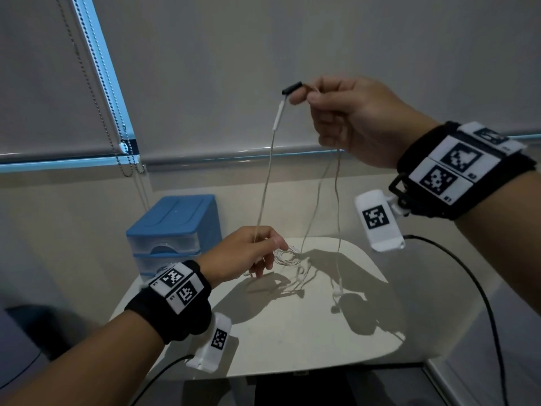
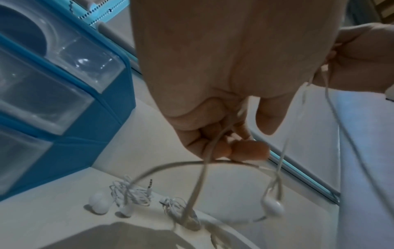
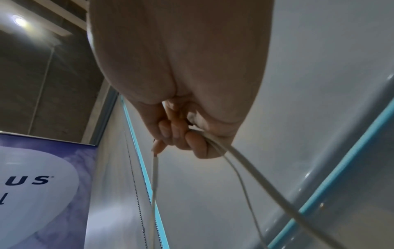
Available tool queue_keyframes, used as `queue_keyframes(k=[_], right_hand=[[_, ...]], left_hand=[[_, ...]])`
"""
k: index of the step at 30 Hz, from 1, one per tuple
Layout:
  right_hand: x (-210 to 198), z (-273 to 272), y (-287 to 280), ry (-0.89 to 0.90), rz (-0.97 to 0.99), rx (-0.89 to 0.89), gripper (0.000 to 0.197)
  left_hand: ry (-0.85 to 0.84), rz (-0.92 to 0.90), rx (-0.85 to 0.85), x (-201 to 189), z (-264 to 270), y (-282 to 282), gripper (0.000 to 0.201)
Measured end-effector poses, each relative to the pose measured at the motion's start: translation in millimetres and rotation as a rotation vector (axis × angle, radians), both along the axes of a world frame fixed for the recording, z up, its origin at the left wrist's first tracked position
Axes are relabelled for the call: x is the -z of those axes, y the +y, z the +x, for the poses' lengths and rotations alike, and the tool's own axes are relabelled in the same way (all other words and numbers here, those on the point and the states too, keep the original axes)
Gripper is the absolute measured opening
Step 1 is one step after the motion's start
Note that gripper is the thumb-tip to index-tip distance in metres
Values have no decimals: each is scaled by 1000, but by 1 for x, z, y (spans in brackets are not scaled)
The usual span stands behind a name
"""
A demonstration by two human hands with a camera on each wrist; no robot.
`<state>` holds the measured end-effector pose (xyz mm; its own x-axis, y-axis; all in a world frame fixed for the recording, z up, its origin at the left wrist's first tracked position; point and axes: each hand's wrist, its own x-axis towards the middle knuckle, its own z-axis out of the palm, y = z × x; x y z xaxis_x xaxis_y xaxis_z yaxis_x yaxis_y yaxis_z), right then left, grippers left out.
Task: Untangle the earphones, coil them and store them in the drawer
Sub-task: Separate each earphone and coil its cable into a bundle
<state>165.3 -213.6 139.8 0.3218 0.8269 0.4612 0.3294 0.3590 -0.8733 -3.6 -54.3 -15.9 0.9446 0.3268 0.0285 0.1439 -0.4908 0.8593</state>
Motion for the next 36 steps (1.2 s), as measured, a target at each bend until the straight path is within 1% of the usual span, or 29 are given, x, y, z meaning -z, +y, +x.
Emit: queue_keyframes(k=[3, 5, 9, 12, 15, 19, 20, 22, 24, 25, 26, 27, 28, 29, 30, 31, 33, 36], right_hand=[[-13, -3, 4, -15, 46, 58, 21], [-18, -6, 7, 10, 52, 88, 23], [-21, -14, 9, 108, 54, 54, 26], [-21, -19, 11, 118, 47, 62, 26], [-22, -24, 13, 97, -2, 121, 22], [-20, -28, 17, 2, -140, 243, 20], [-20, -28, 18, 6, -155, 245, 21], [-20, -28, 17, 60, -153, 210, 22], [-20, -28, 14, 126, -133, 136, 26], [-19, -27, 12, 149, -127, 99, 28], [-19, -27, 10, 162, -128, 65, 30], [-17, -28, 9, 169, -134, 32, 30], [-16, -29, 8, 172, -142, 0, 32], [-14, -31, 7, 173, -150, -26, 34], [-12, -33, 8, 164, -156, -45, 37], [-10, -34, 10, 138, -159, -52, 41], [-4, -37, 15, 36, -146, -22, 44], [6, -39, 22, -213, -122, 97, 33]], left_hand=[[-13, 17, 1, 7, 1, 0, 16], [-9, 58, 31, 13, 1, -1, 11], [66, 205, 60, 26, 4, 1, 9], [61, 260, 54, 31, 5, 6, 8], [-2, 252, 22, 22, 3, 9, 9], [-76, 286, -97, 4, -1, 15, 7], [-102, 270, -124, 0, -2, 17, 11], [-140, 244, -171, -8, -6, 18, 31], [-210, 256, -231, -19, -10, 15, 52], [-283, 263, -273, -26, -12, 12, 54], [-378, 273, -316, -33, -14, 10, 49], [-482, 287, -348, -42, -16, 6, 39], [-571, 300, -356, -51, -17, 2, 28], [-628, 298, -329, -61, -19, -1, 20], [-650, 274, -285, -70, -18, -4, 23], [-631, 234, -238, -77, -17, -7, 32], [-545, 120, -144, -90, -15, -15, 46], [-471, -8, -63, -99, -8, -25, 49]])
